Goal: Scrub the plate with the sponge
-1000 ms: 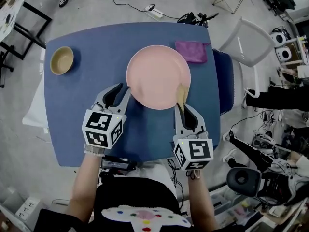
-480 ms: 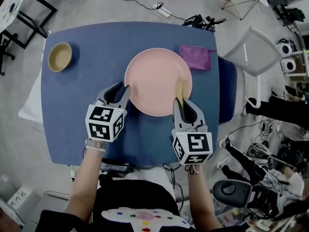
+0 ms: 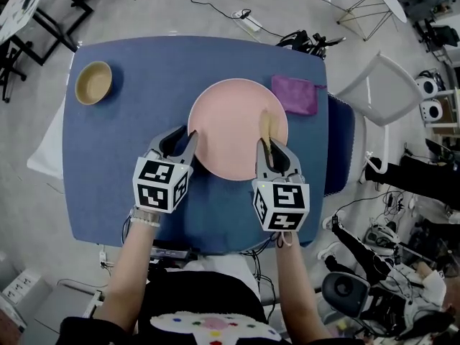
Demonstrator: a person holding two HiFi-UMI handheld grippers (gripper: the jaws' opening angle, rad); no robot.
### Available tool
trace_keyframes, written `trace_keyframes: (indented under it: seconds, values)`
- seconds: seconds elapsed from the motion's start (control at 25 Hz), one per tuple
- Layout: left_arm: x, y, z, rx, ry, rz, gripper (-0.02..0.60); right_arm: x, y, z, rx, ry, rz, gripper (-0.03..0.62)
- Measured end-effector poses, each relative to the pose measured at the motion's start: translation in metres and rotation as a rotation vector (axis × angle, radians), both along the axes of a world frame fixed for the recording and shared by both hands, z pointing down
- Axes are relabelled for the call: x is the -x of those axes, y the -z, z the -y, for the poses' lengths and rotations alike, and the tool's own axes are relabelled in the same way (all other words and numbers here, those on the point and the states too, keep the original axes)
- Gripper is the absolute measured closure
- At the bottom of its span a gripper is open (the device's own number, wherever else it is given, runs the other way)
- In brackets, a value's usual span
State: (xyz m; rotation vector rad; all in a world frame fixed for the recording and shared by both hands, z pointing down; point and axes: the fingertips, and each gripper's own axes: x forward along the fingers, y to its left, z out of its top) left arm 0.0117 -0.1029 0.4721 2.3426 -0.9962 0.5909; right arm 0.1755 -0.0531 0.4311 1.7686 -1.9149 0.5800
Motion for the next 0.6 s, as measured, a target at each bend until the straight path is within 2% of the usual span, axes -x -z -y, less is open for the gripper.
trace_keyframes:
  seconds: [0.6]
  values:
    - [-0.003,-0.002,0.005,-0.001,0.018,-0.005,0.491,-0.019,-0.040,0.030,0.169,-0.062,-0.102,0.554]
